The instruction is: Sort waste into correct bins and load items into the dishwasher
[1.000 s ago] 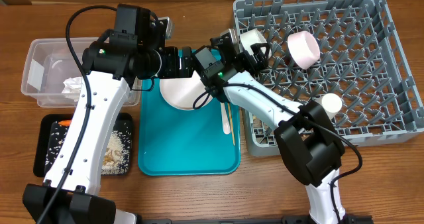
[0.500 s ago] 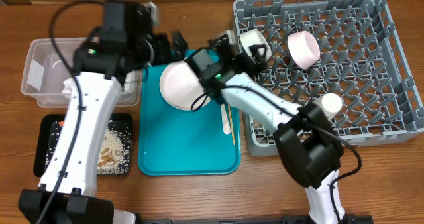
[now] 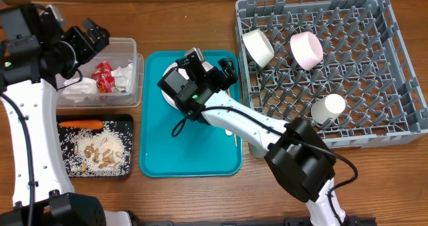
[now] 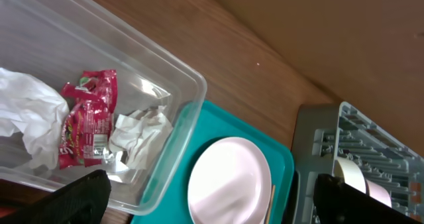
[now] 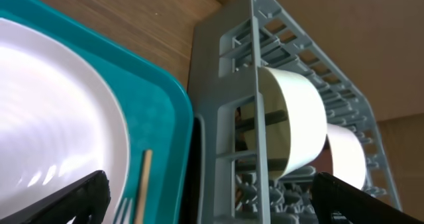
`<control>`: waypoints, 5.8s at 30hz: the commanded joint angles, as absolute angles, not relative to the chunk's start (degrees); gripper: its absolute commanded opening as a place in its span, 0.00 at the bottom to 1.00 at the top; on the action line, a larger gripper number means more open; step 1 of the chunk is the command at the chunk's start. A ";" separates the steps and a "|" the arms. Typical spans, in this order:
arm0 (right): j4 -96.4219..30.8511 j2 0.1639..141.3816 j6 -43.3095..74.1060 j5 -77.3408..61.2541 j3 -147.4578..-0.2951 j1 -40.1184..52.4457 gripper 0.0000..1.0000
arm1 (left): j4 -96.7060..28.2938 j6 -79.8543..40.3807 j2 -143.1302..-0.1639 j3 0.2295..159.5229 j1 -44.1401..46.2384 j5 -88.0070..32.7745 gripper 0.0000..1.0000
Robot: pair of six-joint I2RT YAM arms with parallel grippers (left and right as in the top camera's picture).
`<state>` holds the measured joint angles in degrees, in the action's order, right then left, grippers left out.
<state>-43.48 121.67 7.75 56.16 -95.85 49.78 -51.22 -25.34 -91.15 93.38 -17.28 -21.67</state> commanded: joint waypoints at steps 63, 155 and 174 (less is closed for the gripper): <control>-32.53 127.92 17.12 11.79 -97.45 36.99 0.63 | -51.20 -25.93 -89.95 94.63 -17.61 -23.38 1.00; -34.09 129.03 16.49 12.75 -97.45 35.92 0.32 | -51.20 -25.93 -90.00 94.61 -17.61 -23.38 1.00; -32.36 127.17 16.51 12.71 -97.54 35.92 0.04 | -51.20 -25.93 -90.00 94.61 -17.61 -23.38 1.00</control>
<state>-32.45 129.01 16.53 12.29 -96.31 36.07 -51.24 -25.41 -91.15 93.38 -17.39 -22.52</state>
